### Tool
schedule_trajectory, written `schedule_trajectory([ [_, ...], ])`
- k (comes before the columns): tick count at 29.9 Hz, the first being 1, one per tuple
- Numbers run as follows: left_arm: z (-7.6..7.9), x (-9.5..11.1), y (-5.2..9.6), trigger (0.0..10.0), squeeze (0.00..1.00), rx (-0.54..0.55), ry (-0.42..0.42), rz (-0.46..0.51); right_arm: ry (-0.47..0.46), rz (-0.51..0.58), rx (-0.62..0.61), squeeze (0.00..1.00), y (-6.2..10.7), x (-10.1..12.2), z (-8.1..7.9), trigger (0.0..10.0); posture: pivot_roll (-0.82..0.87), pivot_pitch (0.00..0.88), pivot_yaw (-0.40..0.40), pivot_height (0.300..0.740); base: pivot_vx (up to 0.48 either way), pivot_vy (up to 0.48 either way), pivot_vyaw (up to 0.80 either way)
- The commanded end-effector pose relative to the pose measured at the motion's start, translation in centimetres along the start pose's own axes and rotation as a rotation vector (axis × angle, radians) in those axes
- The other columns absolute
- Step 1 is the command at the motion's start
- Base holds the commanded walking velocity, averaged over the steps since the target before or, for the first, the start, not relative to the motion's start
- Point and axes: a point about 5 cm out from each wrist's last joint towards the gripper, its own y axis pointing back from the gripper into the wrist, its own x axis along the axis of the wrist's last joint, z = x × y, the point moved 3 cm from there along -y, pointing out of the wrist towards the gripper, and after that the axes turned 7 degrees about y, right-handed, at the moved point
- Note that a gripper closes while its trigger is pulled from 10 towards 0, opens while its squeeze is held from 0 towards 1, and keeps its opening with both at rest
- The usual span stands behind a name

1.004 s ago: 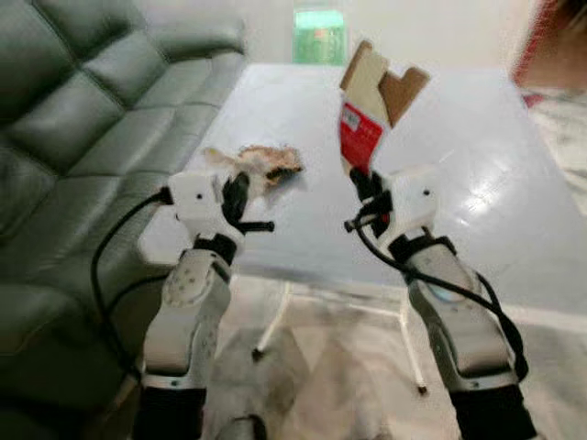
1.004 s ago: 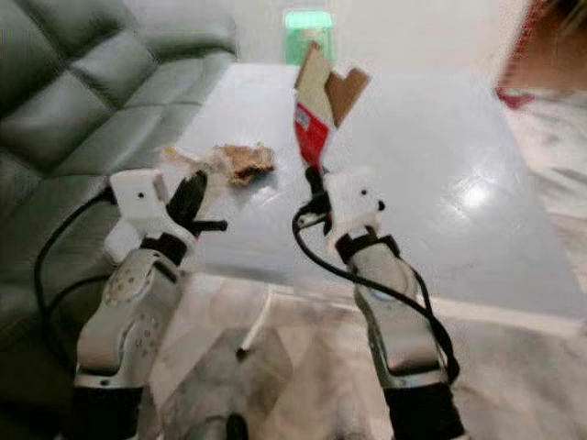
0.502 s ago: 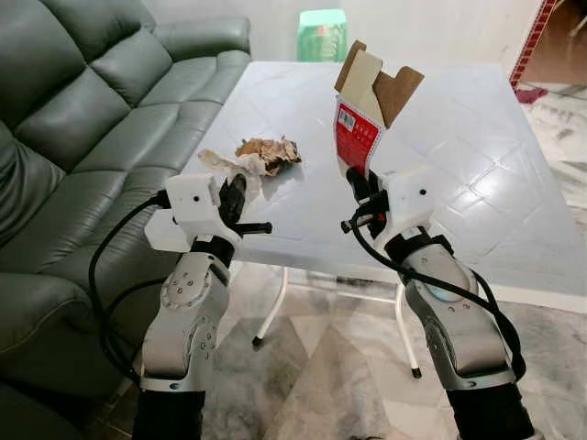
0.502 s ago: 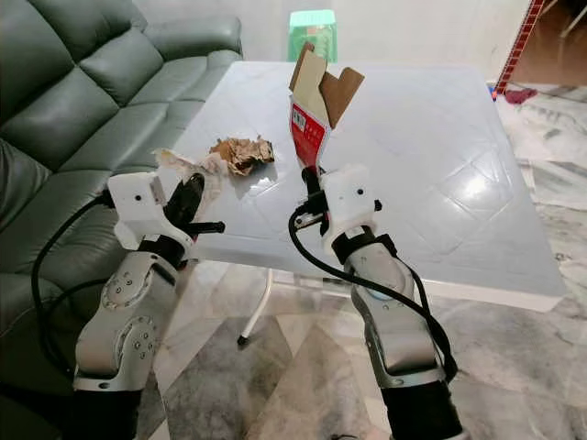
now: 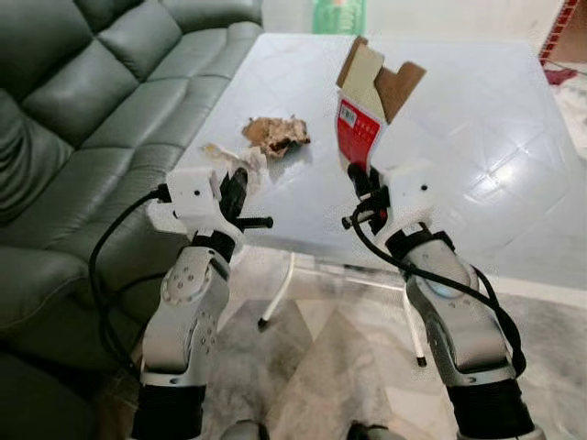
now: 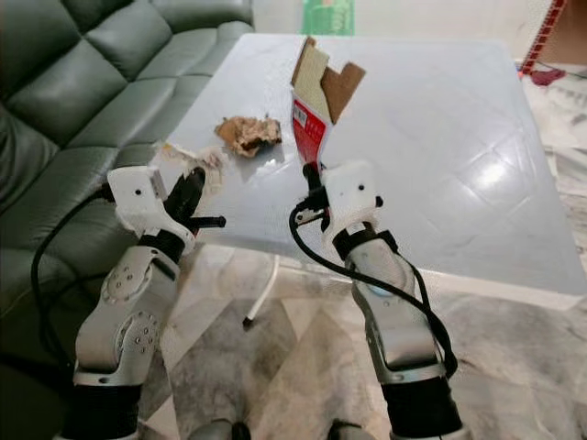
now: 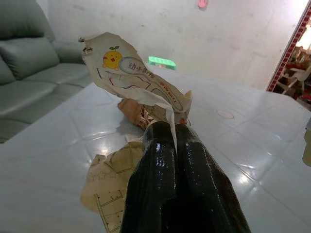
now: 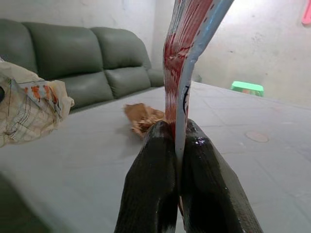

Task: Picking trash to rubbish bin

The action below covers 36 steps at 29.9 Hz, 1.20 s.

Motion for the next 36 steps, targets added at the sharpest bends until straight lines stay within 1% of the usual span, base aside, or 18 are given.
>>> schedule_trajectory([
  [1, -0.09, -0.13, 0.06, 10.0, 0.00, -0.004, -0.007, -0.009, 0.002, 0.009, -0.004, 0.00, -0.07, 0.20, 0.05, 10.0, -0.05, 0.057, 0.054, 0.740, -0.300, 0.000, 0.00],
  [11, -0.17, -0.09, 0.05, 10.0, 0.00, -0.002, -0.011, -0.008, -0.001, 0.010, -0.006, 0.00, -0.08, 0.17, 0.02, 10.0, -0.05, 0.057, 0.055, 0.740, -0.261, 0.000, 0.00],
  [16, -0.16, -0.09, 0.05, 10.0, 0.00, -0.003, -0.011, -0.009, -0.001, 0.011, -0.007, 0.00, -0.06, 0.19, 0.04, 10.0, -0.05, 0.055, 0.056, 0.740, 0.000, 0.000, 0.00],
  [19, -0.07, -0.14, 0.01, 10.0, 0.00, -0.010, -0.010, -0.012, -0.001, 0.011, -0.009, 0.00, -0.08, 0.18, 0.07, 10.0, -0.05, 0.055, 0.056, 0.740, -0.406, 0.000, 0.00],
  [31, -0.19, 0.17, -0.29, 10.0, 0.00, -0.011, -0.005, 0.006, -0.003, 0.009, -0.018, 0.00, -0.31, 0.14, 0.25, 10.0, -0.05, 0.044, 0.060, 0.740, 0.000, 0.000, 0.00],
  [36, -0.24, 0.40, -0.47, 10.0, 0.00, -0.015, -0.003, 0.015, -0.002, 0.007, -0.020, 0.00, -0.36, 0.13, 0.34, 10.0, -0.05, 0.041, 0.062, 0.740, 0.000, 0.000, -0.80],
])
